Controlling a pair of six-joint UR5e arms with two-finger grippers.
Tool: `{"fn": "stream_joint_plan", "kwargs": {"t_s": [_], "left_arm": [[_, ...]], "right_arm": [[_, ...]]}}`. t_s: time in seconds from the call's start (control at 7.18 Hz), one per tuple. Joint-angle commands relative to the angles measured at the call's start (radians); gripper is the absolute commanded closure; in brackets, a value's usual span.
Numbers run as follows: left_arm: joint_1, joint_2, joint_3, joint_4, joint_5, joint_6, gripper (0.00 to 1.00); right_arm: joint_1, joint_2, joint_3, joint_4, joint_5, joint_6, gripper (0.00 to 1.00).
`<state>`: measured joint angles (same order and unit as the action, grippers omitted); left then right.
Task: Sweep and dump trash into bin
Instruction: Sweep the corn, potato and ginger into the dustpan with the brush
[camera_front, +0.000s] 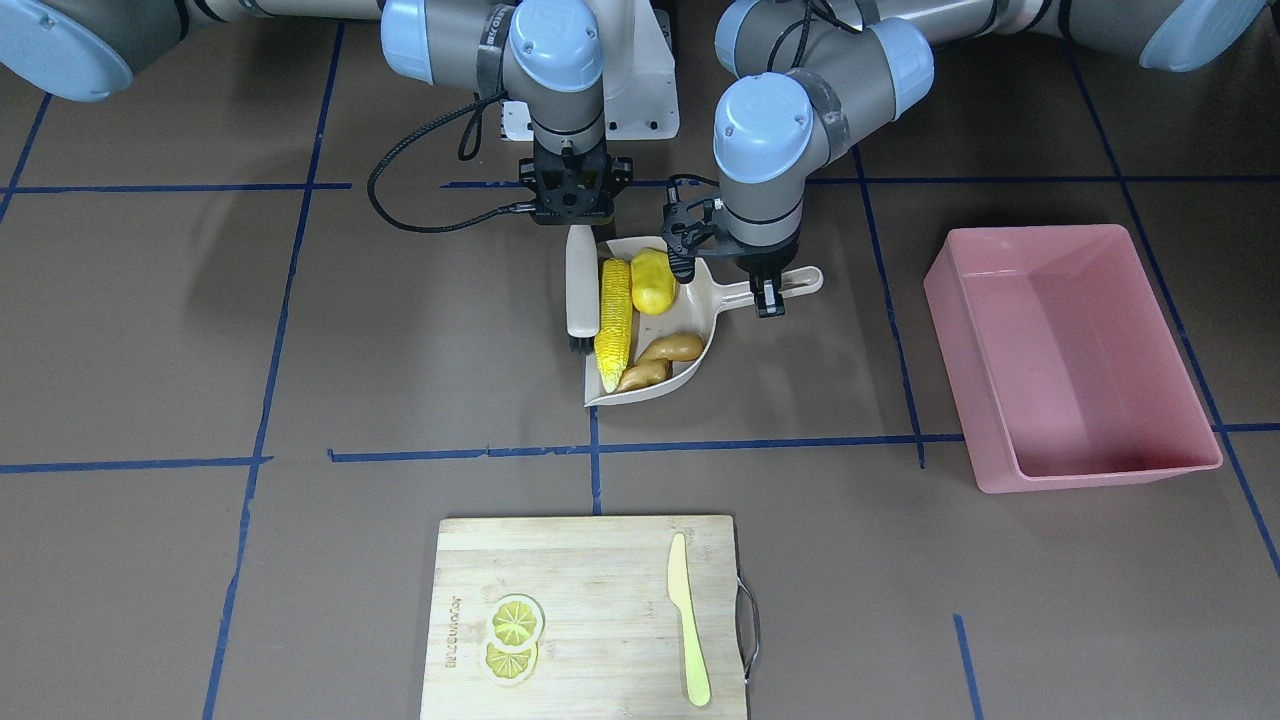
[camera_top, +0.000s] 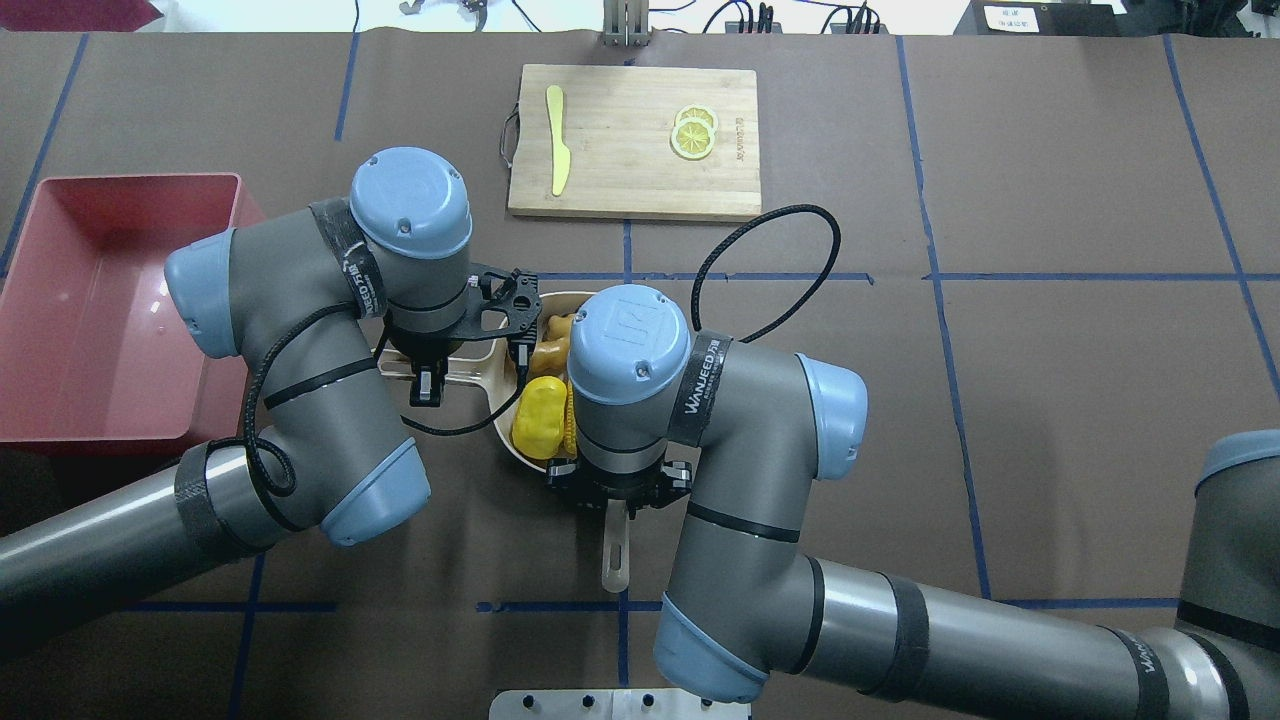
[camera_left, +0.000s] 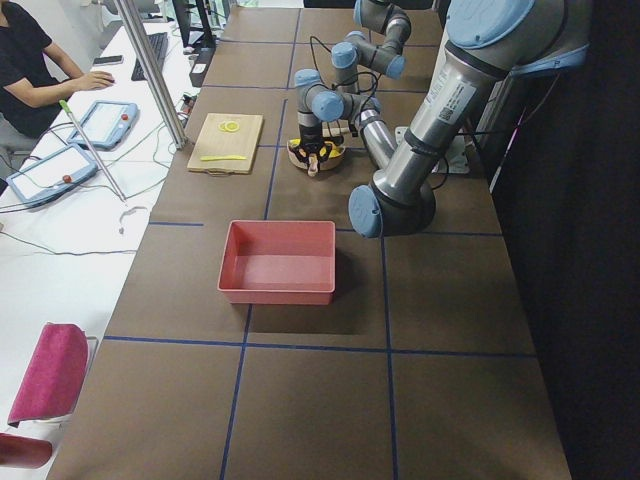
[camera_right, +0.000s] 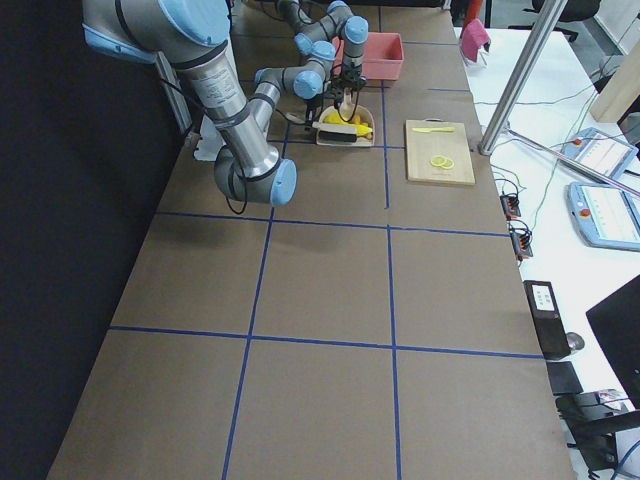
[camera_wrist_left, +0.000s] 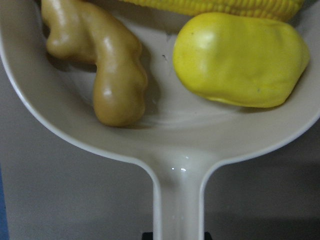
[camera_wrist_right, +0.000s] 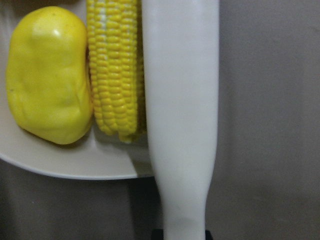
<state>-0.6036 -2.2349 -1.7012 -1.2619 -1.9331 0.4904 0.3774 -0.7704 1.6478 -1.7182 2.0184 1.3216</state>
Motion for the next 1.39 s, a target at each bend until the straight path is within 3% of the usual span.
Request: {"fn": "stream_joint_plan", "kwargs": {"t_s": [0.0, 0.28, 0.7, 0.97, 1.25], "left_arm": [[0.002, 0.004, 0.006, -0.019, -0.004, -0.013, 0.99], [0.002, 0.026, 0.011, -0.114, -0.009, -0.013, 0.99], [-0.002, 0.029, 0.017, -0.145, -0.012, -0.035, 0.99], [-0.005, 0.032, 0.023, -0.146, -0.014, -0.042, 0.99], [-0.008, 0.034, 0.032, -0.178, -0.068, -0.050, 0.99]], "right_arm": [[0.005, 0.020, -0.020, 0.000, -0.006, 0.002, 1.00], [0.018, 0.019, -0.014, 0.000, -0.009, 0.001, 1.00], [0.043, -0.004, 0.003, -0.003, -0.004, -0.001, 1.00], [0.064, -0.081, 0.102, -0.008, 0.002, -0.010, 1.00], [0.074, -0.084, 0.119, -0.009, 0.002, -0.010, 1.00]]}}
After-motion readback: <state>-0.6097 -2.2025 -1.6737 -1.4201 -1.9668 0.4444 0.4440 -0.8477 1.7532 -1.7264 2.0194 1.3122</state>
